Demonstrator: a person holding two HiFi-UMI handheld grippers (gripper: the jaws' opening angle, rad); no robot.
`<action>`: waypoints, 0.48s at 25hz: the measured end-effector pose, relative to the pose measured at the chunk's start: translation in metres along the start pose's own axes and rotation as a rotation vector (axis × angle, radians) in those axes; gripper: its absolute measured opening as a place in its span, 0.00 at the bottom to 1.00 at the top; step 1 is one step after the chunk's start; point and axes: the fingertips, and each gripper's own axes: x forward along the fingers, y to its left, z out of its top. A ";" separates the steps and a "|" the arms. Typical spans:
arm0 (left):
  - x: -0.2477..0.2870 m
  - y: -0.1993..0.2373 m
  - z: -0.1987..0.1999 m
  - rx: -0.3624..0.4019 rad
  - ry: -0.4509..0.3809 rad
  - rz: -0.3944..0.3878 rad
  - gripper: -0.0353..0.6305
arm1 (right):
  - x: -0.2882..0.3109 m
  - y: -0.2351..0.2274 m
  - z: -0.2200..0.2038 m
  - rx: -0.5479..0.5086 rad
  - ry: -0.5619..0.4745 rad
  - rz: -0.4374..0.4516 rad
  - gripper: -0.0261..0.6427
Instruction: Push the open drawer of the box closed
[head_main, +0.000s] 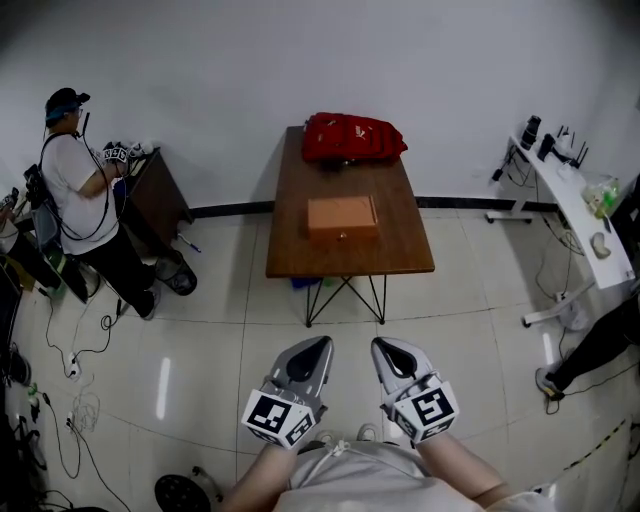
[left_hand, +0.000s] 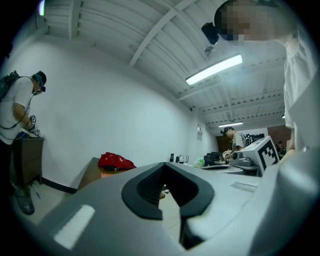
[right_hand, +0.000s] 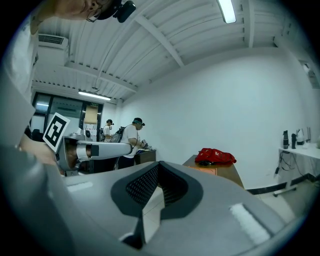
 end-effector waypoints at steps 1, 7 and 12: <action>0.001 -0.001 -0.001 0.003 0.004 -0.003 0.06 | -0.001 -0.001 0.001 -0.007 0.000 -0.004 0.05; 0.005 0.001 -0.006 0.004 0.012 -0.004 0.06 | -0.004 -0.005 -0.001 -0.004 -0.002 0.008 0.05; 0.007 0.002 -0.009 -0.008 0.018 -0.012 0.06 | 0.001 -0.006 0.002 -0.022 -0.001 0.009 0.05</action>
